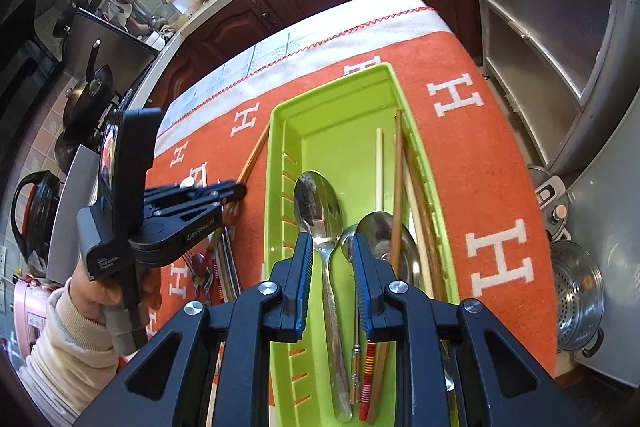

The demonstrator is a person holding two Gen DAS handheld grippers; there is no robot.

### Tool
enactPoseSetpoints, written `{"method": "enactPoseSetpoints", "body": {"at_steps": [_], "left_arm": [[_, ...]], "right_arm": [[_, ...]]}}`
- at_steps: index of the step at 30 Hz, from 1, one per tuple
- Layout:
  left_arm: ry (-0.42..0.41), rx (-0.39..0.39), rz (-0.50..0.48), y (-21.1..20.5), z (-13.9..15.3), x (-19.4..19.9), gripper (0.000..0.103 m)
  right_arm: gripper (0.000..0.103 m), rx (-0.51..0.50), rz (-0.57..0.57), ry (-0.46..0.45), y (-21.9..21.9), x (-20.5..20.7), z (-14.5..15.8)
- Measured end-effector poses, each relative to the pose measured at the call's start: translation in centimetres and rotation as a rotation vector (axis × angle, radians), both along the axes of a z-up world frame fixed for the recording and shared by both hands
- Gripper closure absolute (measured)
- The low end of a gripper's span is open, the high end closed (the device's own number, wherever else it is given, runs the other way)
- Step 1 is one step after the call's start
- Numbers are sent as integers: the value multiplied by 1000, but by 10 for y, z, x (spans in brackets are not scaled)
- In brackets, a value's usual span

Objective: Organize utensils
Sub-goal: 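Lower the wooden chopstick into the tray with the left tool and open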

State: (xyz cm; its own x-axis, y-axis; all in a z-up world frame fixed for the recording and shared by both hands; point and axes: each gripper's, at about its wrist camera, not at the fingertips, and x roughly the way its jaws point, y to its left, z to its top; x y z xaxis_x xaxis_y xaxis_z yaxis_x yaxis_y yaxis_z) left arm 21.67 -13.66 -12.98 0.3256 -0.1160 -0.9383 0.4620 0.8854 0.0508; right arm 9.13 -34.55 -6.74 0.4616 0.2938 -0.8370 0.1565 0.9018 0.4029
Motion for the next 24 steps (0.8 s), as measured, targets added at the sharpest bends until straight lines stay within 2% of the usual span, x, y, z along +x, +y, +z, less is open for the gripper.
{"method": "enactPoseSetpoints", "body": {"at_steps": [4, 8, 10, 13, 18, 24], "left_arm": [[-28, -81, -16, -2, 41, -34, 99], [-1, -230, -17, -11, 80, -67, 99], [36, -276, -4, -18, 88, -77, 99], [112, -344, 37, -33, 84, -83, 99], [214, -390, 132, -50, 62, -87, 99], [180, -320, 153, -60, 48, -93, 98]], "right_arm": [[83, 1, -27, -31, -9, -12, 12], [83, -5, -57, -53, -20, -21, 21], [83, -15, -73, -58, -25, -25, 25], [83, -22, -92, -60, -30, -32, 28], [83, -21, -103, -64, -36, -49, 34], [83, -22, -104, -57, -40, -66, 35]]}}
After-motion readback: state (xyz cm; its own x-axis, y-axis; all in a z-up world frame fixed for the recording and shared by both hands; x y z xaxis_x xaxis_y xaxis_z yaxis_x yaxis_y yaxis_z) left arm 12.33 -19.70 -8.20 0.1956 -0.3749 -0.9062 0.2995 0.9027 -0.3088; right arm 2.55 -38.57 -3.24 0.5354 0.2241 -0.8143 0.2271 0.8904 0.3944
